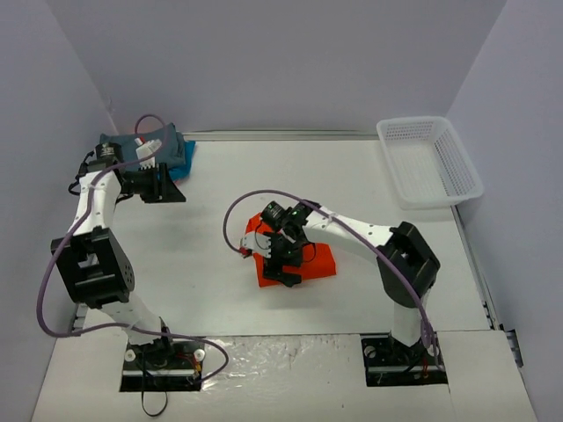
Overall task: Fold and stack the t-shirts
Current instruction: Fold the long partially folded tshirt into a neat square, then put the neatly folded tshirt into the corner of the board with the left arm
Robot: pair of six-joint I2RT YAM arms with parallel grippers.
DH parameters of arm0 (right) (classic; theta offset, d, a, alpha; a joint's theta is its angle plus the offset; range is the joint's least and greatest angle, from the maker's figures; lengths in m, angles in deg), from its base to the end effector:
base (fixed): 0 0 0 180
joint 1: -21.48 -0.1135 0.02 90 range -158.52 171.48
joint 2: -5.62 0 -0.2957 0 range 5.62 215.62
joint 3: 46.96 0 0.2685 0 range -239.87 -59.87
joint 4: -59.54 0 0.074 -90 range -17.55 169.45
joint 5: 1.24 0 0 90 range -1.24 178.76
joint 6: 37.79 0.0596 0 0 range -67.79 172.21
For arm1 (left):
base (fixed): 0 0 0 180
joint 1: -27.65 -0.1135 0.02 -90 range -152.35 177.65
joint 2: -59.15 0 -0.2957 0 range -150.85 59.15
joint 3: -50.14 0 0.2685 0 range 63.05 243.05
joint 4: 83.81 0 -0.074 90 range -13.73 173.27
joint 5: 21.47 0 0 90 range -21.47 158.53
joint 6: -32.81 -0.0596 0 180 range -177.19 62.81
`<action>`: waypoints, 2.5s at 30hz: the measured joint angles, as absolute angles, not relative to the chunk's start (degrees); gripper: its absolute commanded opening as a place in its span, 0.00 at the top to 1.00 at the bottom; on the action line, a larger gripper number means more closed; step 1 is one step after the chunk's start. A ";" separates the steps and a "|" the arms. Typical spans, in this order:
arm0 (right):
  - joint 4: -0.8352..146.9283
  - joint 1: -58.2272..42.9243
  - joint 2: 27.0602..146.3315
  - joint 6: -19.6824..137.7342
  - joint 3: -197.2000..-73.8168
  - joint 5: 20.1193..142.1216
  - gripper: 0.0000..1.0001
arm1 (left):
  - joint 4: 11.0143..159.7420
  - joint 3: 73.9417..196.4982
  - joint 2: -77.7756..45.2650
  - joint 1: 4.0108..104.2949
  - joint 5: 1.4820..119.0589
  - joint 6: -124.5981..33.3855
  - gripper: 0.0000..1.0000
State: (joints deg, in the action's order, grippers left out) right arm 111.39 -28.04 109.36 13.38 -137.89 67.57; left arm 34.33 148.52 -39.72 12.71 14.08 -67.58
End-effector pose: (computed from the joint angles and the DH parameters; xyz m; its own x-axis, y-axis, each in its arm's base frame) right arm 0.2482 0.3239 0.2241 0.0506 -0.8413 -0.5382 -0.9986 -0.0512 -0.0139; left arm 0.3840 0.0523 0.3071 -0.8031 -0.1058 -0.5864 0.3657 0.6895 -0.6252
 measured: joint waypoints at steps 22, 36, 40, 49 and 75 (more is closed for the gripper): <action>105.73 -33.75 122.98 15.02 -144.17 73.49 0.42 | 40.82 141.03 -25.45 13.20 19.10 -65.70 0.50; 102.84 -29.70 127.22 17.19 -150.33 79.55 1.00 | 44.93 137.68 -24.24 13.20 18.69 -63.64 0.43; 101.97 -24.24 129.62 17.27 -154.79 80.88 1.00 | 49.10 133.40 -24.24 13.20 16.15 -59.58 0.37; 101.95 -21.44 129.69 17.34 -156.95 83.00 1.00 | 64.86 123.89 -25.42 16.63 7.71 -45.22 0.05; 102.62 -21.59 124.53 17.05 -153.13 82.04 1.00 | 59.66 134.01 -35.00 25.87 14.18 -50.79 0.06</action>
